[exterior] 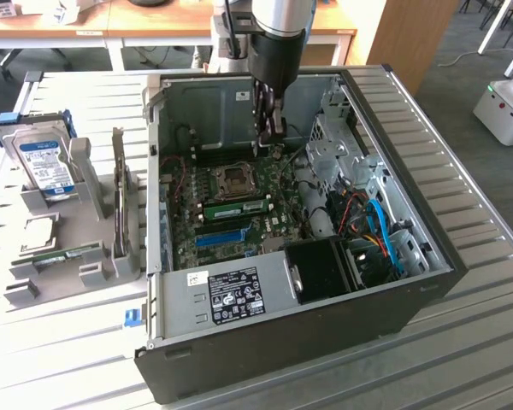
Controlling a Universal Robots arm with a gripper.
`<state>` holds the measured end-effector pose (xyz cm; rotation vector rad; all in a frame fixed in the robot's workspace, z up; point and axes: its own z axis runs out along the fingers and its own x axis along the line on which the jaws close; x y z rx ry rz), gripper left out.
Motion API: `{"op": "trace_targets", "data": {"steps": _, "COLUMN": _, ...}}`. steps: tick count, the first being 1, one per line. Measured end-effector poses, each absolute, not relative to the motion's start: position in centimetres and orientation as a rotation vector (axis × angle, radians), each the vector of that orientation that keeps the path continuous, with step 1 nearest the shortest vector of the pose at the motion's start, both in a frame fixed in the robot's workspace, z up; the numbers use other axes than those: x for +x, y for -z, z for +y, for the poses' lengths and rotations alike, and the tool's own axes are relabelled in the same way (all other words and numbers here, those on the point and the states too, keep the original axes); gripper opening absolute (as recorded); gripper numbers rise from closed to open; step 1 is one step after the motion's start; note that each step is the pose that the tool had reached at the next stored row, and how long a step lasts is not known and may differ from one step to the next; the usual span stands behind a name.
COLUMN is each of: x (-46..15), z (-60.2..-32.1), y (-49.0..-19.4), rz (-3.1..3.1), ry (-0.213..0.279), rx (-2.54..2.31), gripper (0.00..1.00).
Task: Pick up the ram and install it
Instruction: 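Press down the ram until it locks into place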
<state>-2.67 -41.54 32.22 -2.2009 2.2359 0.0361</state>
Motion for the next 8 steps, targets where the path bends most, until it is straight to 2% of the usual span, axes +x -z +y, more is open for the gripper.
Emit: {"op": "trace_targets", "data": {"steps": 8, "x": -1.61, "z": -41.54, "y": -32.22, "rz": 2.236, "ry": -0.036, "rx": -2.201, "gripper": 0.11}}
